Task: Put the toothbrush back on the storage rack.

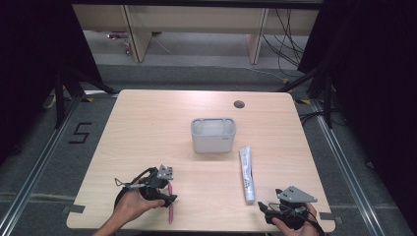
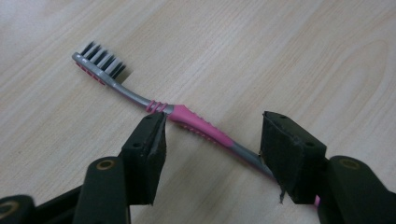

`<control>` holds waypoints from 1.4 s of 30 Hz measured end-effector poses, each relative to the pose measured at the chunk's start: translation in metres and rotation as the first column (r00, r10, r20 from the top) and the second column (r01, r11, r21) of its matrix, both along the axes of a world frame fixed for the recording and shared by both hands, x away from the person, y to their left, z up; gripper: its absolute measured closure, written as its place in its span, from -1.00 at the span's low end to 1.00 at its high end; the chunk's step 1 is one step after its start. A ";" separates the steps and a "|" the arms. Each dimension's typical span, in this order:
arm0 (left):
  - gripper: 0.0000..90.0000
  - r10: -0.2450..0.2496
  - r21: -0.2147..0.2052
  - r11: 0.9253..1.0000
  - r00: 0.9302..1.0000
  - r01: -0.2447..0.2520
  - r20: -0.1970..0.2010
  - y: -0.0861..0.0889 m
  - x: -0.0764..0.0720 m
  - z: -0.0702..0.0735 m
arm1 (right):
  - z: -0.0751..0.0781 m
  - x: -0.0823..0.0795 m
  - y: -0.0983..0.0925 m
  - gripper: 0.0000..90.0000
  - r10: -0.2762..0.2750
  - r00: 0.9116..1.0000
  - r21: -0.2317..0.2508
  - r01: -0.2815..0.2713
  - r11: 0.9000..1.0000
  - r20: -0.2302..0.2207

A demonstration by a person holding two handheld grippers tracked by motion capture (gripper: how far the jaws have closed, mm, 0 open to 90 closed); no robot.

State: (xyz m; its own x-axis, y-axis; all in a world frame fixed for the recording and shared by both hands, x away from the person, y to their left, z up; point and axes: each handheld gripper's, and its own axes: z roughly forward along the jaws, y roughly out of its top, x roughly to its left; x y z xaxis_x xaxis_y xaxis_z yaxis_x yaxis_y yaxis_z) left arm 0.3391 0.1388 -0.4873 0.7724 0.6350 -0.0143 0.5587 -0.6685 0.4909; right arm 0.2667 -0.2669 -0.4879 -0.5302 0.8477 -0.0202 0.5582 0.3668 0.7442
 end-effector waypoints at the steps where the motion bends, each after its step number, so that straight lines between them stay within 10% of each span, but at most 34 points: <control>1: -0.06 -0.003 0.002 1.000 1.000 0.003 -0.002 0.000 0.001 -0.001 | 0.000 -0.001 0.001 -0.46 0.000 1.000 0.015 0.001 1.000 -0.024; 42: 0.70 -0.094 0.129 0.985 0.987 0.111 -0.129 0.000 0.029 0.004 | 0.001 0.001 0.000 -0.47 0.021 1.000 -0.006 -0.021 1.000 -0.004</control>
State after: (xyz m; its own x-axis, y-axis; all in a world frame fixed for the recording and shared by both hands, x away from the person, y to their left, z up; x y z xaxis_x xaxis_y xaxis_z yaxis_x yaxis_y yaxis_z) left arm 0.3678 0.1384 -0.4837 0.8313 0.5549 -0.0317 0.5337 -0.7810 0.3245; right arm 0.2677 -0.2664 -0.4871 -0.5481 0.8361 -0.0235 0.5529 0.3832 0.7399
